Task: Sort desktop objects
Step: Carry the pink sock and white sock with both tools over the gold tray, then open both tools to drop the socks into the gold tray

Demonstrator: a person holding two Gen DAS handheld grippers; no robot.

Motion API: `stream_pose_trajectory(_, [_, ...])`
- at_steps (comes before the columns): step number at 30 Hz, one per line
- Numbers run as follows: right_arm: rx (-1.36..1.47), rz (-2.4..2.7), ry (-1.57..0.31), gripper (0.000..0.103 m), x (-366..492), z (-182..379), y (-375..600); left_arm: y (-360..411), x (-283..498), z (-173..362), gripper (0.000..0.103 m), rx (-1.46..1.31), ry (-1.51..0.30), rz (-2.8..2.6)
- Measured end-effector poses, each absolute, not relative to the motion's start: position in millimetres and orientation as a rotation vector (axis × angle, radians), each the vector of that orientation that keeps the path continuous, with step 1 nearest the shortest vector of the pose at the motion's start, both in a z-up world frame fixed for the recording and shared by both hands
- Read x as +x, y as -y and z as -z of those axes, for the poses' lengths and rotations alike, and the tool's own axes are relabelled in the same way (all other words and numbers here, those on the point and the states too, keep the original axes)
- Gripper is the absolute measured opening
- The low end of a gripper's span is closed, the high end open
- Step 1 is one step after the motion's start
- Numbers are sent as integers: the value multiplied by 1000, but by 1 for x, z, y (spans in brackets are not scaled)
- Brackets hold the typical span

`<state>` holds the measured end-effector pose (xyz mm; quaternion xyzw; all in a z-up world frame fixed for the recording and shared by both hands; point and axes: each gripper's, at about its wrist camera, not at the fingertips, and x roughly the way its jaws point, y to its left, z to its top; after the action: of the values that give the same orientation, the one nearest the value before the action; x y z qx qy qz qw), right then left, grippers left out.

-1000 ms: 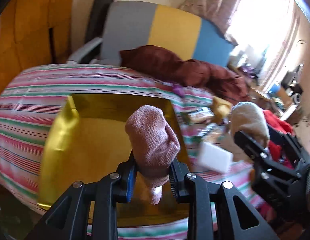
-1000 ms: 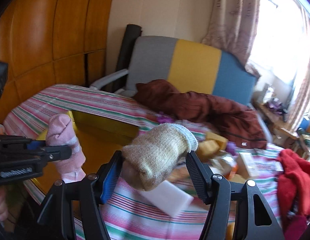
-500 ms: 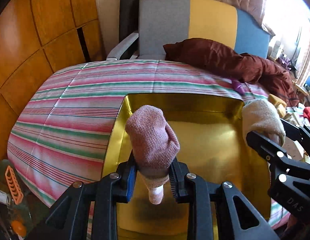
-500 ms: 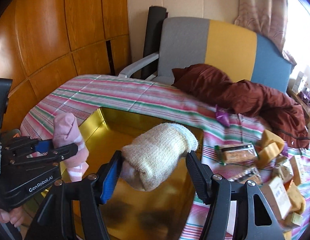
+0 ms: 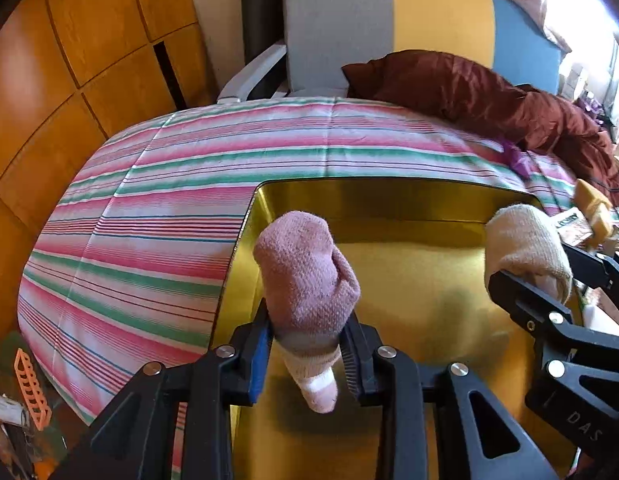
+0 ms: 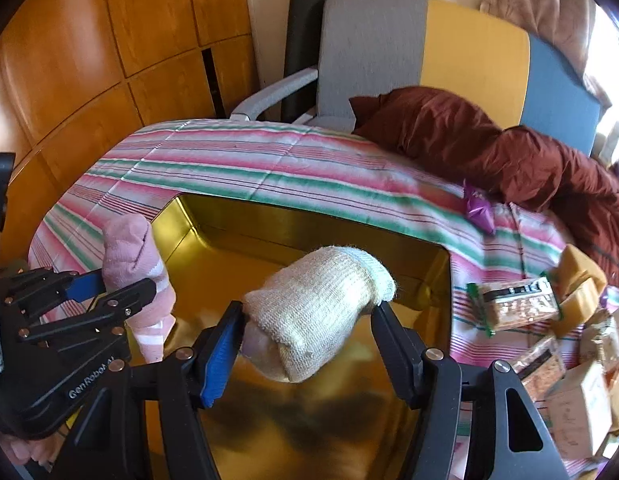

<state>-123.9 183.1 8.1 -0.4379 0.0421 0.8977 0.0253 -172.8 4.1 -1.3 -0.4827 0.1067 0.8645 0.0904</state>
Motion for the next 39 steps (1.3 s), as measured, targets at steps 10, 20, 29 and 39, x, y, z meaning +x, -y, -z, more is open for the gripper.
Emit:
stream_pose_trajectory(10, [-1401,-2725,-226,79,-153,5,-183,9,-189,9,41,-1535,-310,-2619])
stream_pose_trajectory(20, [-1369,-2764,-286,81,-136,-5,-181,13,-181,-8,43,-1457,-308,-2679])
stream_pose_trajectory(29, [-1327,-2807,-277,82,-114,-20,-177,10,-170,-25,44,-1385,-334,-2732])
stream_pose_trajectory(39, [-1270,-2844,-299,83,-87,-34,-180,8,-152,-48,46,-1292,-360,-2796])
